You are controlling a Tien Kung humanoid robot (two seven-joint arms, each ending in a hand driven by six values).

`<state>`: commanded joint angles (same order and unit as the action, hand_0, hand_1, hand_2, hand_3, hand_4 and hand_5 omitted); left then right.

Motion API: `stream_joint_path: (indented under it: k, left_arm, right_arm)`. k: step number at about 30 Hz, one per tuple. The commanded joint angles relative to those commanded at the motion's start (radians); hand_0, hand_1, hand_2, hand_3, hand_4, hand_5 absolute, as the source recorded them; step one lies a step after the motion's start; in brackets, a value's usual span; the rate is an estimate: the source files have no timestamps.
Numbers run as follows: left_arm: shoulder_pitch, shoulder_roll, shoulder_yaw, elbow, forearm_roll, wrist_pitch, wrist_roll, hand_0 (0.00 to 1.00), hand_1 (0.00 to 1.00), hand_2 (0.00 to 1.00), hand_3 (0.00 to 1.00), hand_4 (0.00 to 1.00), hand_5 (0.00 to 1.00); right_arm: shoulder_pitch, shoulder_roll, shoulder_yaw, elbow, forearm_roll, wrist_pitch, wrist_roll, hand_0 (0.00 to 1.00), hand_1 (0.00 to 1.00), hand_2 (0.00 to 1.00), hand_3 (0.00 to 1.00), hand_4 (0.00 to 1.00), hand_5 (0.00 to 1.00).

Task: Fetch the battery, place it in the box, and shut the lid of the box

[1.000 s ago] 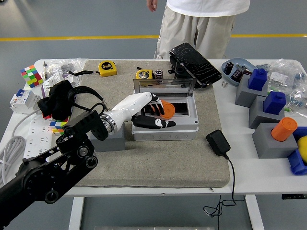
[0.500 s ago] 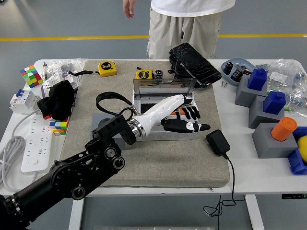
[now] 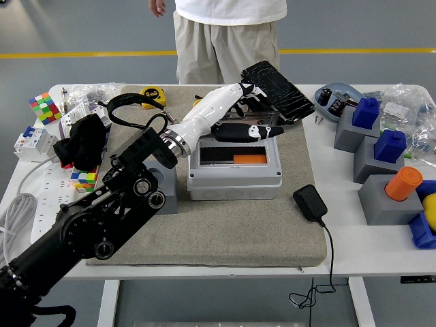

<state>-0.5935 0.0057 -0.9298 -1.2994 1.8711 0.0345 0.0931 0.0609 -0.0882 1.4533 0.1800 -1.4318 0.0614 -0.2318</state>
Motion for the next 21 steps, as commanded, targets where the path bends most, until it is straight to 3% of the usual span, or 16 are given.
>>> stream_joint_path:
  k: [7, 13, 14, 19, 20, 21]
  left_arm:
    - [-0.016, 0.011, -0.001, 0.021, 0.068, -0.067, 0.098, 0.778, 0.814, 0.780, 0.752, 0.998, 0.700]
    - [-0.019, 0.026, 0.016, -0.007, 0.071, -0.117, 0.168, 0.759, 0.808, 0.776, 0.752, 0.998, 0.704]
    - [-0.018, 0.029, 0.020, -0.016, 0.066, -0.127, 0.183, 0.669, 0.746, 0.741, 0.734, 0.998, 0.712]
    - [-0.015, 0.042, 0.040, -0.084, 0.031, -0.206, 0.302, 0.669, 0.746, 0.741, 0.734, 0.998, 0.712]
    - [-0.014, 0.043, 0.044, -0.098, 0.025, -0.221, 0.324, 0.578, 0.712, 0.728, 0.728, 0.998, 0.716]
    - [-0.014, 0.044, 0.048, -0.110, 0.014, -0.234, 0.344, 0.578, 0.712, 0.728, 0.728, 0.998, 0.716]
  right_arm:
    - [0.001, 0.000, 0.002, 0.000, -0.001, -0.001, 0.000, 0.639, 0.648, 0.657, 0.576, 0.973, 0.580]
    - [0.000, 0.000, 0.004, 0.000, 0.001, -0.001, 0.000, 0.642, 0.647, 0.658, 0.576, 0.972, 0.579]
    - [0.000, 0.000, 0.004, 0.000, 0.001, -0.001, 0.000, 0.639, 0.646, 0.658, 0.576, 0.973, 0.580]
    - [0.000, 0.000, 0.006, 0.000, -0.003, -0.001, 0.000, 0.639, 0.646, 0.658, 0.576, 0.973, 0.580]
    - [-0.001, 0.000, 0.006, 0.000, -0.003, 0.000, 0.000, 0.639, 0.649, 0.658, 0.576, 0.973, 0.580]
    - [-0.001, -0.001, 0.005, 0.000, -0.003, -0.001, 0.000, 0.639, 0.649, 0.658, 0.576, 0.973, 0.580]
